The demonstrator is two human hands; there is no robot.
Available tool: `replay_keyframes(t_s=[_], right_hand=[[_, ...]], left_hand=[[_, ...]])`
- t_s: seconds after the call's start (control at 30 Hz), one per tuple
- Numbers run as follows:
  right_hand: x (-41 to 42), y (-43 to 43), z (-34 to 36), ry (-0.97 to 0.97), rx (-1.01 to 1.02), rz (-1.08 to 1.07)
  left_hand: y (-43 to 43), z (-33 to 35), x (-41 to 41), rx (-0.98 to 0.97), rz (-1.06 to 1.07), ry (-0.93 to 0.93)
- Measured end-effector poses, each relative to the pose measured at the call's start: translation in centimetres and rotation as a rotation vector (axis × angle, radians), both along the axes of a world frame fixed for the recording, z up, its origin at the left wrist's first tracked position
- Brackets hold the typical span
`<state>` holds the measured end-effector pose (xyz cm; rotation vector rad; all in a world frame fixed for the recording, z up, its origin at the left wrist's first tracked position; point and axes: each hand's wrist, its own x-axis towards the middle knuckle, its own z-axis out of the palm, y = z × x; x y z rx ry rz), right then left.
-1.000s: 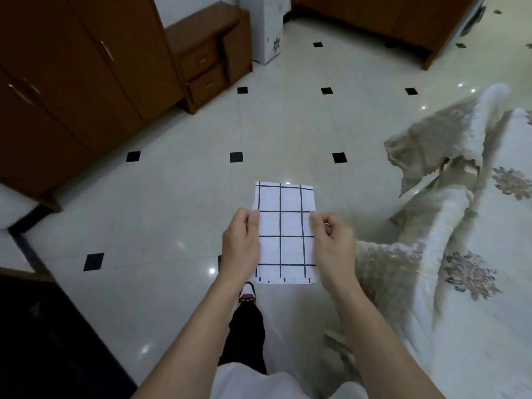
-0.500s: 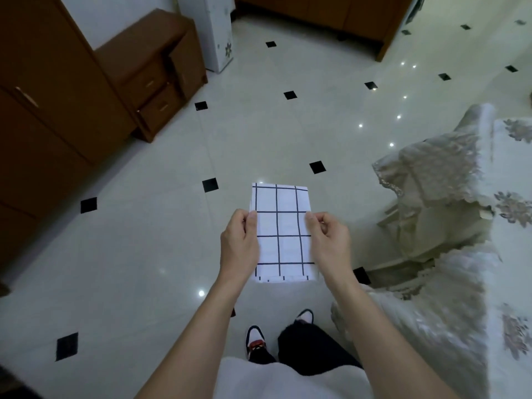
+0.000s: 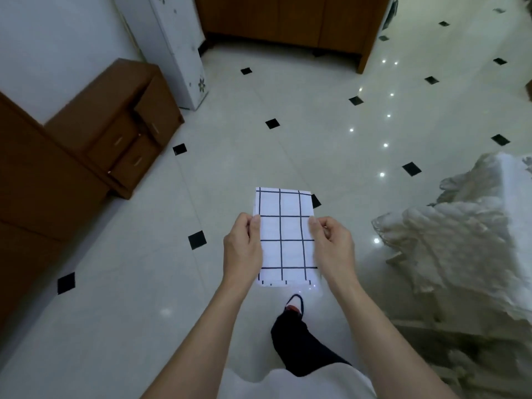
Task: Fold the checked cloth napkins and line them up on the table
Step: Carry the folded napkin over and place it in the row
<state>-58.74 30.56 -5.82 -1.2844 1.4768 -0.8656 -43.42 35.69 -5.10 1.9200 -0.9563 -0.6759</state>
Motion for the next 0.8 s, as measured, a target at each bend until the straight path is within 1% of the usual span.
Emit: replay_keyframes(t_s=[0.17, 0.37, 0.6, 0.8], right_hand=[[0.1, -12.1, 1.0, 0.01, -0.035, -0.018], [-0.5, -21.8, 1.0, 0.025, -0.033, -0.095], [-0.5, -32.8, -0.4, 0.035, -0.001, -0.203], [0.5, -44.8, -0.9, 0.08, 0.019, -0.317]], left_hand=[[-12.6, 0.8, 0.5, -0.01, -0.026, -0.026], [-23.3, 1.4, 0.1, -0.038, -0.105, -0.009], [-36.1, -0.2, 0.3, -0.019, -0.172, 0.013], [-50.1, -1.8, 1.5, 0.005, -0.29, 0.034]])
